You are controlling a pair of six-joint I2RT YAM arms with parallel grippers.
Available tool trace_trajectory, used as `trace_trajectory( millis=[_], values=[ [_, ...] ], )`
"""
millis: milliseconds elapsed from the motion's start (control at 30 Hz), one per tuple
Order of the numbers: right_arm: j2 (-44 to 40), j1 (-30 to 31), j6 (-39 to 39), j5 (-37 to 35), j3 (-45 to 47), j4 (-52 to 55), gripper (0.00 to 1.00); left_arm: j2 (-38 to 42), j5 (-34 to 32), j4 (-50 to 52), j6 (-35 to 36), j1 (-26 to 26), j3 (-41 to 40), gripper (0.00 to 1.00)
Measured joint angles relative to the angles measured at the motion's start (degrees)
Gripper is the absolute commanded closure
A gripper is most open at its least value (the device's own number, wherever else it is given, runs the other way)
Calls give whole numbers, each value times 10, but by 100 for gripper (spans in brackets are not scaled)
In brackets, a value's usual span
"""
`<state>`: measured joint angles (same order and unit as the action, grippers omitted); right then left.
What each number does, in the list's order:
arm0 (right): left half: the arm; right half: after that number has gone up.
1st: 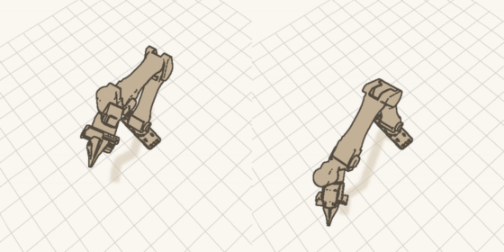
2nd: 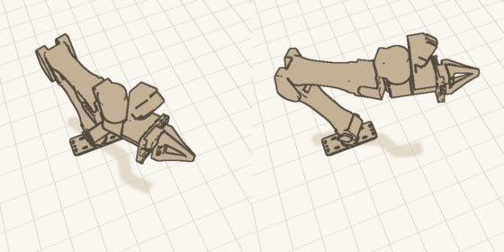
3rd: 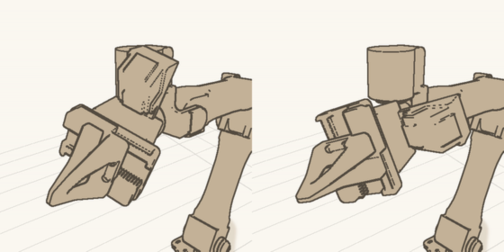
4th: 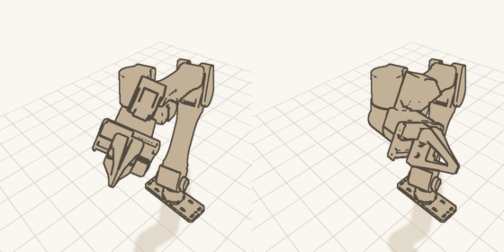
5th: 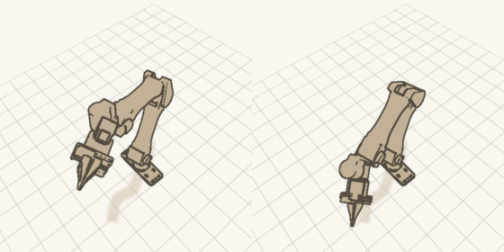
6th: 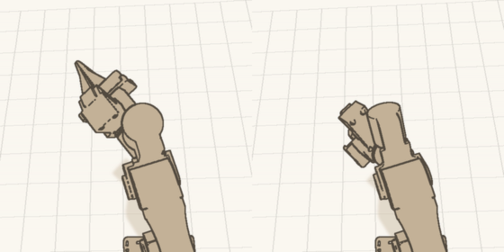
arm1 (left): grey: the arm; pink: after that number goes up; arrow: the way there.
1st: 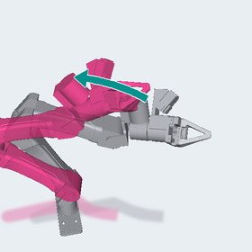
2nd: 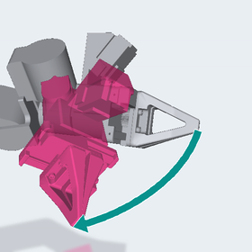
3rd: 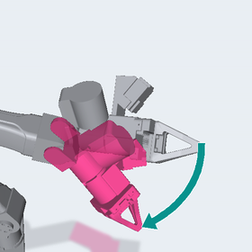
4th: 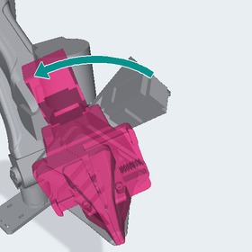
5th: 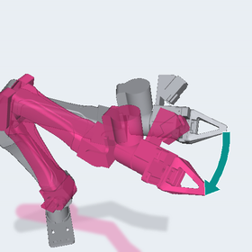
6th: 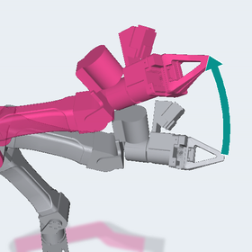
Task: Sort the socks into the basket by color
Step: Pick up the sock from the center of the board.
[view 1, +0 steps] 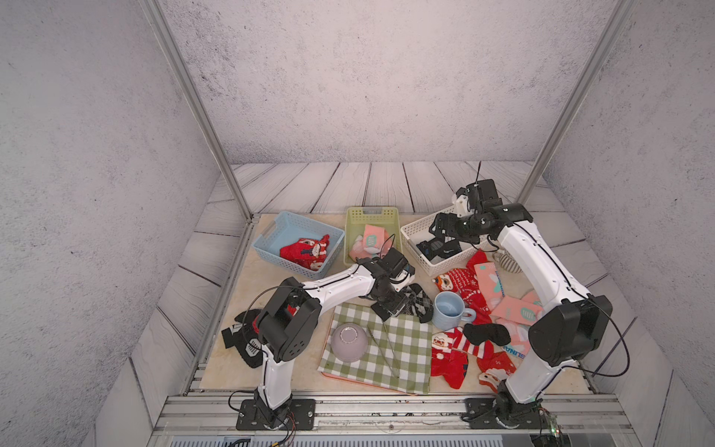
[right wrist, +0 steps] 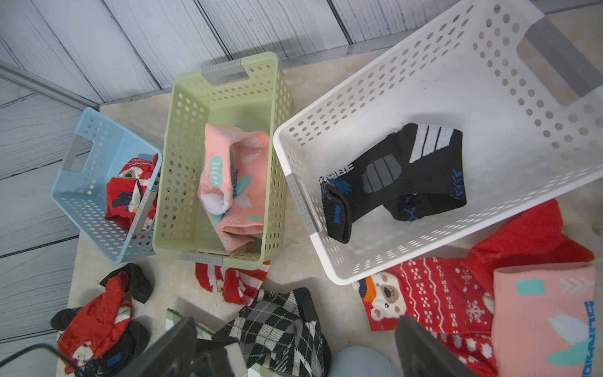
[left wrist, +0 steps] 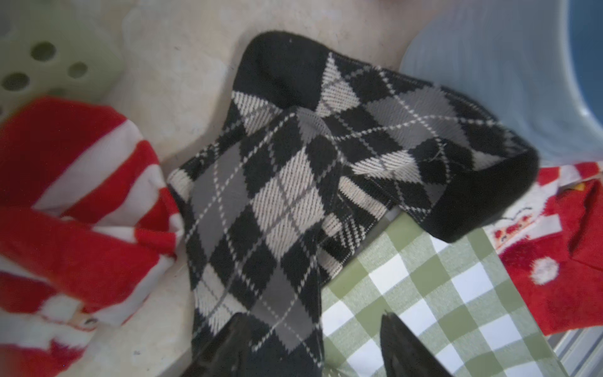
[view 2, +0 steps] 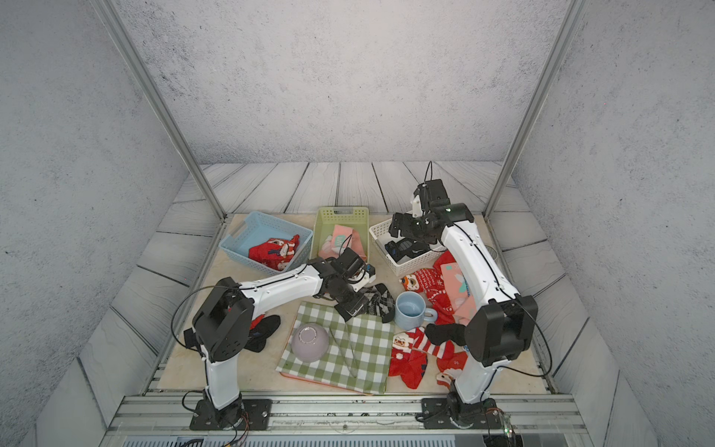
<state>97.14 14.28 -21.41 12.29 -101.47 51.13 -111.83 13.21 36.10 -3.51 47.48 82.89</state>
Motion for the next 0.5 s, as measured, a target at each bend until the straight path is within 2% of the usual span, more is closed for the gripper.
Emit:
trace_trajectory(
  millis=[167, 233, 300, 500],
  values=[
    [-29, 0, 1, 0, 6, 5, 4, -28, -24, 17, -4, 3, 9, 45],
    [-38, 0, 2, 0, 9, 6, 4, -38, -31, 20, -7, 3, 13, 57],
    [-45, 0, 2, 0, 9, 6, 5, -41, -38, 24, -8, 3, 13, 74],
    [-49, 0, 4, 1, 9, 6, 5, -32, -51, 26, -10, 3, 13, 99]
  ],
)
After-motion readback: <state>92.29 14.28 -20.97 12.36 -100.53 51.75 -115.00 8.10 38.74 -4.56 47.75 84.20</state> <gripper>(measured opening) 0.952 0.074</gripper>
